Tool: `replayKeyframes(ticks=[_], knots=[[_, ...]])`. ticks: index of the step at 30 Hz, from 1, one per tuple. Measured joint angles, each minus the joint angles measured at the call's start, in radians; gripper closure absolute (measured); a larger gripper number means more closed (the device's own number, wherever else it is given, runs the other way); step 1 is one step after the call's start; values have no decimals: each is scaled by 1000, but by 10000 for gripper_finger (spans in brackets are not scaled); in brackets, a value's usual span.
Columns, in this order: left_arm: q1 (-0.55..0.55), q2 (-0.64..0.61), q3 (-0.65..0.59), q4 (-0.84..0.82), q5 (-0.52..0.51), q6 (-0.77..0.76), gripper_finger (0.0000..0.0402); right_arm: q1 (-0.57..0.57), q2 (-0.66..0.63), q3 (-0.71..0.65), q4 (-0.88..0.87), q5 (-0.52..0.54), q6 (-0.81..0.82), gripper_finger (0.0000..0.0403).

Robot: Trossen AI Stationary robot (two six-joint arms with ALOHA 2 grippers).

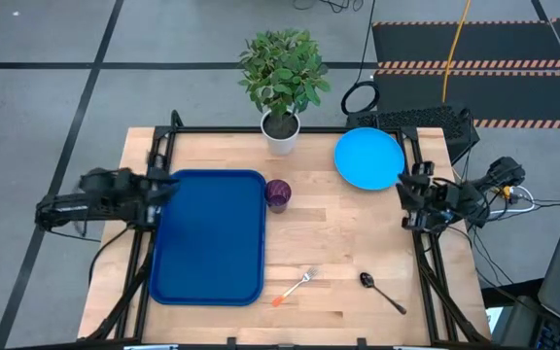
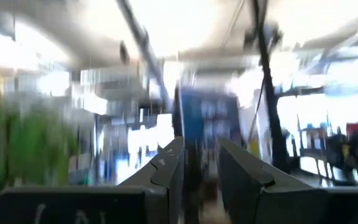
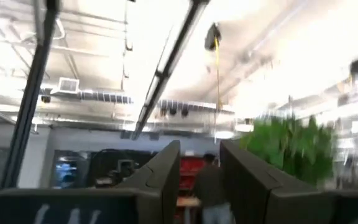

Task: Pick and place plate/cup/fork/spoon on tray
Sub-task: Put the violet cup on the blue serving tray

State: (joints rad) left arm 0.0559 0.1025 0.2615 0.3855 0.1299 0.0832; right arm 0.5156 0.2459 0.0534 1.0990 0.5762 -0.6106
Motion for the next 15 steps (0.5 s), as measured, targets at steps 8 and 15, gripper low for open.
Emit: replayKeyframes(ticks=[8, 15], knots=[[0, 175, 108, -42, -516, -20, 305, -6, 64, 199, -328, 79, 8, 298], [-8, 544, 293, -270, -770, -78, 305, -9, 286, 402, -551, 399, 72, 297]])
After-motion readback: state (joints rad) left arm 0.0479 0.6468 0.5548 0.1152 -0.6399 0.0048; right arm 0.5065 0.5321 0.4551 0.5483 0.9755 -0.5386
